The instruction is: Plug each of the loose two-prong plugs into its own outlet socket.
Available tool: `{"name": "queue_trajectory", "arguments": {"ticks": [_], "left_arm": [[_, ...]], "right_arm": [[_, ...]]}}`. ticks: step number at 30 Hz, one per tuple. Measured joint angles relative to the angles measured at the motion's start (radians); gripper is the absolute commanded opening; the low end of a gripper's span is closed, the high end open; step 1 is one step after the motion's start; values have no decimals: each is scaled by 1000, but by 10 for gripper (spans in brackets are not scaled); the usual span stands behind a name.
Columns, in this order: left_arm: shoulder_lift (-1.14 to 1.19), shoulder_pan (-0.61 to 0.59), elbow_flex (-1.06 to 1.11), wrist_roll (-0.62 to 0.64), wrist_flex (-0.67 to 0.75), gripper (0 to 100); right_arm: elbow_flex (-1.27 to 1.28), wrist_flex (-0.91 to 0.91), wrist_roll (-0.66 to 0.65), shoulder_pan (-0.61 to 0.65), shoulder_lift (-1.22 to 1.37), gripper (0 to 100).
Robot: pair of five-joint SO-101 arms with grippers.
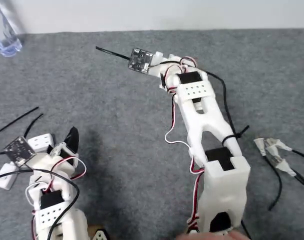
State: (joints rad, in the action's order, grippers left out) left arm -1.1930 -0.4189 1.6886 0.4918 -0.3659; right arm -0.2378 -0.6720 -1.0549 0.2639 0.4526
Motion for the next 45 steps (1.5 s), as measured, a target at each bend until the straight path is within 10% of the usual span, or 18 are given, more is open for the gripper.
{"name": "queue_trajectory", "arguments": {"ticks": [6, 24, 35, 42, 45], "left_arm": [[0, 0, 0, 0, 0, 326], [0, 3, 0, 0, 0, 326], [0, 5, 0, 0, 0, 326], [0, 3, 0, 0, 0, 326], [0, 3, 0, 0, 0, 326]], "right_arm": [[0, -97, 0, -9, 0, 303], [-29, -276, 63, -58, -109, 292], [-29, -756, 63, 29, -333, 290], [74, -905, 66, -89, -344, 13], [170, -845, 66, -198, -302, 47]]}}
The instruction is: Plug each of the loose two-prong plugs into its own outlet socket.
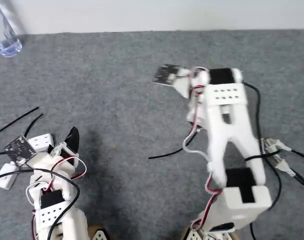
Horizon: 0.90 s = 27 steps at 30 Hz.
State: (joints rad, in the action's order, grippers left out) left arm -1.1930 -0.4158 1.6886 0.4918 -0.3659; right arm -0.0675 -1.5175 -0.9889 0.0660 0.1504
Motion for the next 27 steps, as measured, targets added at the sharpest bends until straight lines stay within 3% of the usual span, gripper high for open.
{"name": "queue_trajectory", "arguments": {"ticks": [6, 14, 21, 27], "left_arm": [[0, 0, 0, 0, 0, 326], [0, 0, 0, 0, 0, 326], [0, 0, 0, 0, 0, 326], [0, 0, 0, 0, 0, 326]], "right_arm": [[84, 227, 2, -180, 117, 10], [83, 442, -66, -199, 334, 8], [-104, 454, -78, -181, 482, 8], [-299, 341, -78, -107, 560, 8]]}}
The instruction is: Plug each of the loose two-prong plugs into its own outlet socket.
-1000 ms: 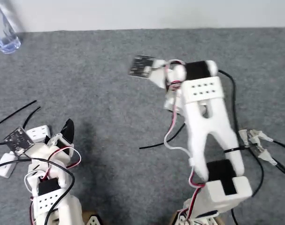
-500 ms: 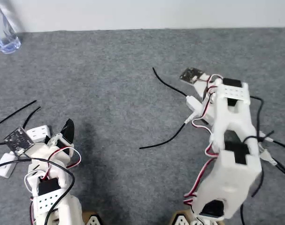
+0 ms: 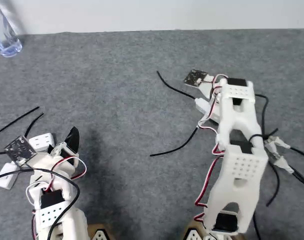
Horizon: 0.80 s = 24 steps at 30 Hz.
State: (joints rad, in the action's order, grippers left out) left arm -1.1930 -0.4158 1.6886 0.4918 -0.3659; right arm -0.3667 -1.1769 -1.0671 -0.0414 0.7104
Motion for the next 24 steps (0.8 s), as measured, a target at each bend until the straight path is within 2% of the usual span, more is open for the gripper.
{"name": "queue_trajectory", "arguments": {"ticks": [6, 13, 24], "left_arm": [[0, 2, 0, 0, 0, 326], [0, 3, 0, 0, 0, 326], [0, 3, 0, 0, 0, 326]], "right_arm": [[-146, -63, 2, 170, 6, 8], [-183, -98, 2, 178, 6, 8], [-199, -28, 52, 176, 6, 9]]}}
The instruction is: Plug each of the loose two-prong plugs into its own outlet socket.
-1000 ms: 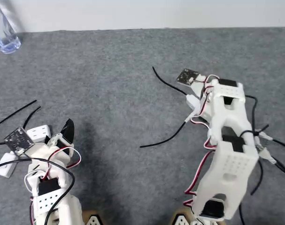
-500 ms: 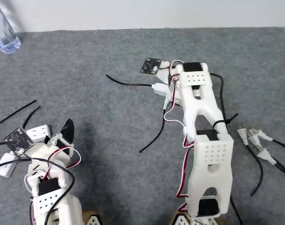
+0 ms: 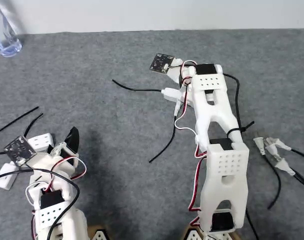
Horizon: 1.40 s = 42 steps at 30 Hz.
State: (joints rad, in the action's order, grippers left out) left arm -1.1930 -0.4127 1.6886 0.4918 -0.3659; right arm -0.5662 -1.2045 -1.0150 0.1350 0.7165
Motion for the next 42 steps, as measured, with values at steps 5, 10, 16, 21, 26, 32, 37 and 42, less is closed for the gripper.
{"name": "queue_trajectory", "arguments": {"ticks": [5, 10, 16, 21, 26, 32, 37, 42], "left_arm": [[0, -3, 0, 0, 0, 326], [0, -2, 0, -2, 0, 326], [0, -2, 0, -2, 0, 326], [0, -2, 0, -2, 0, 326], [0, -3, 0, -2, 0, 326], [0, -3, 0, -2, 0, 326], [0, -3, 0, -2, 0, 326], [0, -2, 0, -2, 0, 326]], "right_arm": [[0, -52, 6, 2, -41, 9], [0, -206, 6, 40, -166, 9], [0, -397, 6, 38, -305, 9], [0, -531, 17, 43, -425, 9], [0, -548, 121, 40, -577, 9], [157, -548, 153, 43, -798, 9], [419, -548, 160, 40, -1005, 9], [686, -540, 161, 34, -1231, 9]]}}
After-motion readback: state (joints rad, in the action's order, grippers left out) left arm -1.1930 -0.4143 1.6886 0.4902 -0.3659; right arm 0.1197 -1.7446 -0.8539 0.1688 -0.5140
